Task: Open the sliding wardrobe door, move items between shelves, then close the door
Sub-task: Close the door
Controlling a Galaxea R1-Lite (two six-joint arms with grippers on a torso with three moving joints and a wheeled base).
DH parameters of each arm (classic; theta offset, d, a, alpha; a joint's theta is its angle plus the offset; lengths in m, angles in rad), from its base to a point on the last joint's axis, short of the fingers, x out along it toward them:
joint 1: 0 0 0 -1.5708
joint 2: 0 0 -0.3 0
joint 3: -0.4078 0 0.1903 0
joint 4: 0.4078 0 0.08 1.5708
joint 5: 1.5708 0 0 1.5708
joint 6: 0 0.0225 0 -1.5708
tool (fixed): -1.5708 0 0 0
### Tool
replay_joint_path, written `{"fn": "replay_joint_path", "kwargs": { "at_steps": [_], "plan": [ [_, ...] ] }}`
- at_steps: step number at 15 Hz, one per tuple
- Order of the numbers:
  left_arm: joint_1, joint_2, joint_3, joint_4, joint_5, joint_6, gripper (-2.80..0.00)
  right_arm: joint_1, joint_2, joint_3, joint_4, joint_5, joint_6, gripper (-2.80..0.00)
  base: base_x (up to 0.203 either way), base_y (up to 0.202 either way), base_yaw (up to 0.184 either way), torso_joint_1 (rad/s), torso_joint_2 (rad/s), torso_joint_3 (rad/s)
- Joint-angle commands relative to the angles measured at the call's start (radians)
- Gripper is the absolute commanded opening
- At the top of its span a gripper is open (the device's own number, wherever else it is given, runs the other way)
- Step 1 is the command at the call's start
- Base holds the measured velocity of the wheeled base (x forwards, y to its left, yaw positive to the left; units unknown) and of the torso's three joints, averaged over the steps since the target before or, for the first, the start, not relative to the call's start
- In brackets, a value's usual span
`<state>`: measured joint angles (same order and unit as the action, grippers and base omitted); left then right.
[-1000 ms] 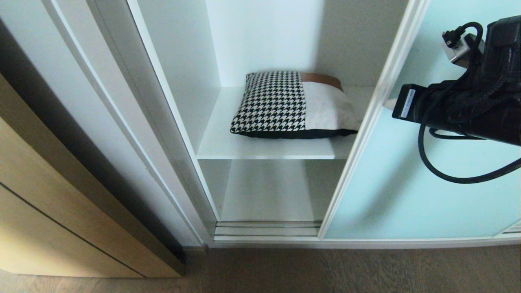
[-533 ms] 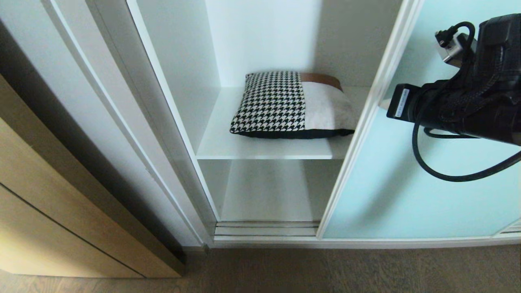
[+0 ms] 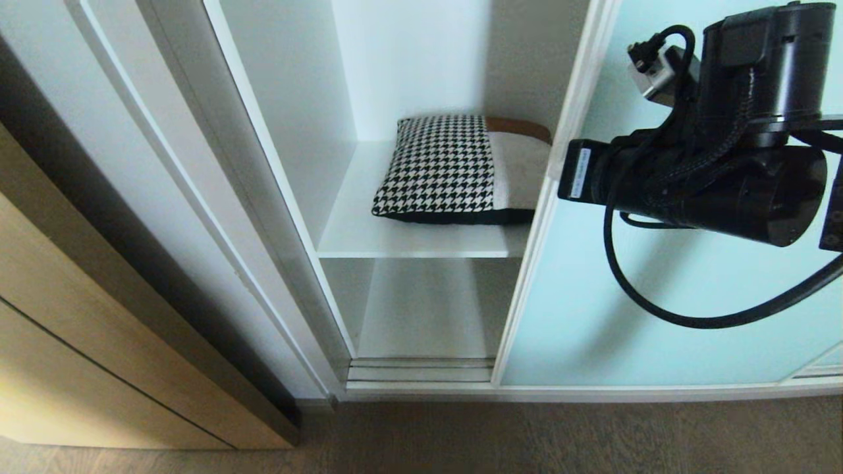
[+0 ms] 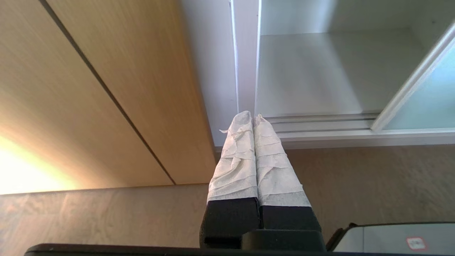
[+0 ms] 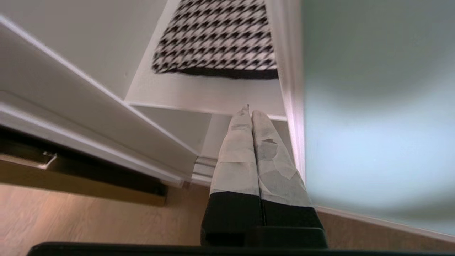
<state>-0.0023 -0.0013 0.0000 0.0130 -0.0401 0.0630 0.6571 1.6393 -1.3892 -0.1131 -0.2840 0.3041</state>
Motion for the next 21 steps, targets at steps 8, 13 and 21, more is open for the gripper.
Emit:
{"fn": "replay_joint_path", "kwargs": {
  "at_steps": [8,13,21],
  "plan": [
    [0.0,0.001,0.002,0.0,0.0,0.0,-2.8,0.057,-0.172,0.025,0.023,-0.02,-0.025,-2.8,0.0,0.0,0.0,0.0,0.0,0.0],
    [-0.001,0.001,0.002,0.001,0.0,0.0,-2.8,-0.053,-0.332,0.057,0.089,-0.059,-0.03,-2.8,0.0,0.0,0.0,0.0,0.0,0.0],
    [0.001,0.001,0.002,0.001,0.0,0.001,-2.8,-0.429,-0.992,0.501,0.164,-0.046,-0.199,-2.8,0.0,0.0,0.0,0.0,0.0,0.0]
  ]
}}
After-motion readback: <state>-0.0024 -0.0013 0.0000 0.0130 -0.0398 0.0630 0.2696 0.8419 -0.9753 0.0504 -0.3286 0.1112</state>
